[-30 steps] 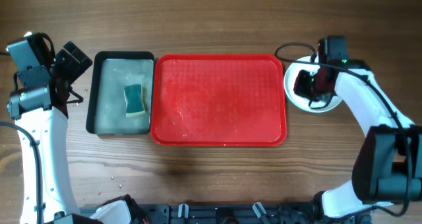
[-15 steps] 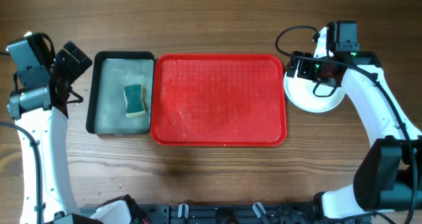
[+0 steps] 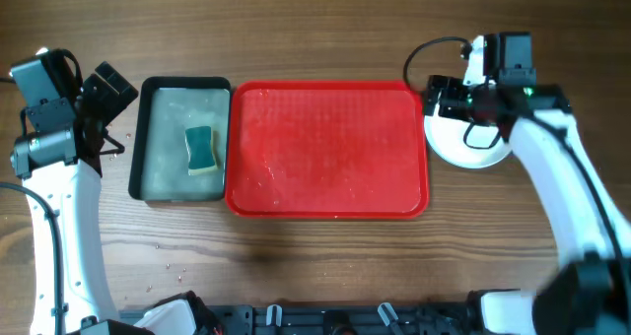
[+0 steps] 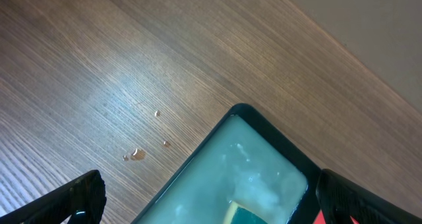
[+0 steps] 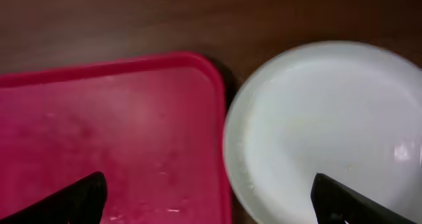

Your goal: Clean dirty plates on tray and stack at the side

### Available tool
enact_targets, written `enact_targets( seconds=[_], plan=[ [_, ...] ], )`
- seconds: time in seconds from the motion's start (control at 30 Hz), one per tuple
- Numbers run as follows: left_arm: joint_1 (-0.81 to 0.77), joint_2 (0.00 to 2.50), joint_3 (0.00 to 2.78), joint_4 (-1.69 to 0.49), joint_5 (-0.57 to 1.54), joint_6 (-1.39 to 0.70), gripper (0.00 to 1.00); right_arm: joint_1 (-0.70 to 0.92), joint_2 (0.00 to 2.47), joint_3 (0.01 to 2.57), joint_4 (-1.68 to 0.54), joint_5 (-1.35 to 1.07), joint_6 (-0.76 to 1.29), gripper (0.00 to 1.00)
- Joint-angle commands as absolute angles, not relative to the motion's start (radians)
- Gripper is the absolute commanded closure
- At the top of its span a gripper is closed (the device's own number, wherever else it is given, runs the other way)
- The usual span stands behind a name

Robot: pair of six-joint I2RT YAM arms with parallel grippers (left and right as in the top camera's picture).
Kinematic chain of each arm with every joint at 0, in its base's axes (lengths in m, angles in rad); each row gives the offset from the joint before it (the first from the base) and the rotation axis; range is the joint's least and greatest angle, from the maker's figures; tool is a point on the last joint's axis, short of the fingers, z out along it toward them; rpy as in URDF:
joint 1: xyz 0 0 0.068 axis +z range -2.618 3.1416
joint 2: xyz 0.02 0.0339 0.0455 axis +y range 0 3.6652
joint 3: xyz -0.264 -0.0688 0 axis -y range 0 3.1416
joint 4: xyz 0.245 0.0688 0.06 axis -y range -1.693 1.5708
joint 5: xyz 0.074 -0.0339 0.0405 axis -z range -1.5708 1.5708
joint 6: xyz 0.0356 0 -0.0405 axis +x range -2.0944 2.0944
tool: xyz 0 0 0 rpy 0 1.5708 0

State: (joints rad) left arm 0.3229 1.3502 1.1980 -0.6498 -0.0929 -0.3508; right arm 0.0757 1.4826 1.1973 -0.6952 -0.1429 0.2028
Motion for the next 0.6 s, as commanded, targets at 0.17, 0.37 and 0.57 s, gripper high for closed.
enact_targets(
  seconds=[0.17,0.37,0.57],
  plan=[
    [0.33,1.354,1.205,-0.647,-0.099,-0.36,0.0,0.136,1.074,1.202,-0.7,0.03,0.186,0.0],
    [0.33,1.354,1.205,-0.647,-0.099,-0.36,0.0,0.136,0.756,1.197,-0.714,0.068,0.153,0.0],
    [0.33,1.354,1.205,-0.647,-0.099,-0.36,0.0,0.107,0.319,0.873,-0.594,0.055,0.159,0.0]
  ],
)
